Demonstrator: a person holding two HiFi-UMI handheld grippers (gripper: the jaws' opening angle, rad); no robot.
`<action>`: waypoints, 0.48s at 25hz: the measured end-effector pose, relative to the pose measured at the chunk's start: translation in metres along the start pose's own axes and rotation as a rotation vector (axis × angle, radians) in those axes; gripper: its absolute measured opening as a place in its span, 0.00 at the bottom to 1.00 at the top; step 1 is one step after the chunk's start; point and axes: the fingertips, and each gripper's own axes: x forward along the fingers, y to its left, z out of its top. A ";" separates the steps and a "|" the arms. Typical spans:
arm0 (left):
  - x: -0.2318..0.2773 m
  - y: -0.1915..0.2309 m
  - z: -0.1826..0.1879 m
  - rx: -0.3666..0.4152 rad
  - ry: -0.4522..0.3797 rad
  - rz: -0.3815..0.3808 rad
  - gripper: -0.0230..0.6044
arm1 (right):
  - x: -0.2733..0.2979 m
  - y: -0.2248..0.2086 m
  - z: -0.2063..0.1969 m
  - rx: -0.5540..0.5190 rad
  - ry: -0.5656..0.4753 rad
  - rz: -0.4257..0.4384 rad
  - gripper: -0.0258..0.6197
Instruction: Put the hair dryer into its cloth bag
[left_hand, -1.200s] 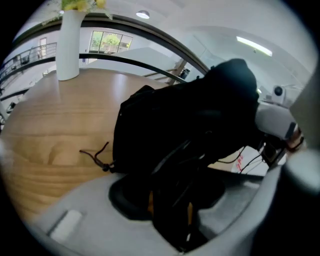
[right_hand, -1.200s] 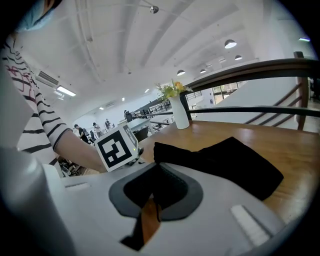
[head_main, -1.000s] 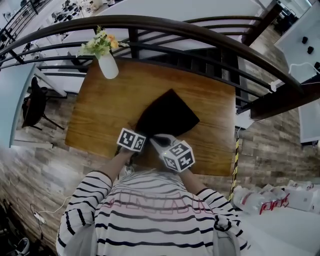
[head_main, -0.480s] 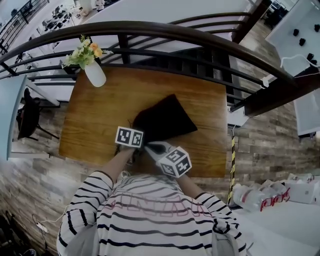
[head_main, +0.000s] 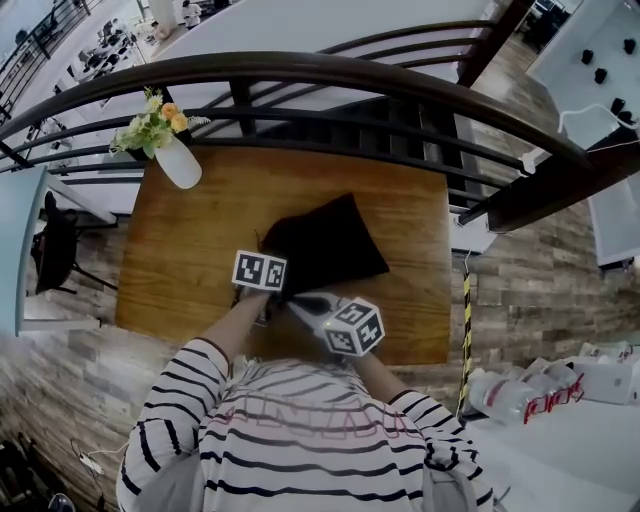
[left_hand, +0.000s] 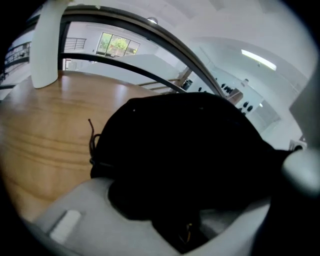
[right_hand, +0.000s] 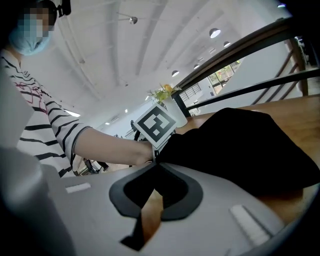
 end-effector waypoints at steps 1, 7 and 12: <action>0.004 0.002 0.003 0.005 0.003 0.009 0.33 | -0.001 -0.005 0.001 0.008 -0.003 -0.005 0.06; 0.016 0.009 0.007 0.071 0.030 0.044 0.33 | 0.001 -0.020 0.000 0.038 0.015 -0.006 0.06; 0.014 0.013 0.000 0.271 0.077 0.081 0.33 | 0.007 -0.019 -0.007 0.046 0.035 0.001 0.06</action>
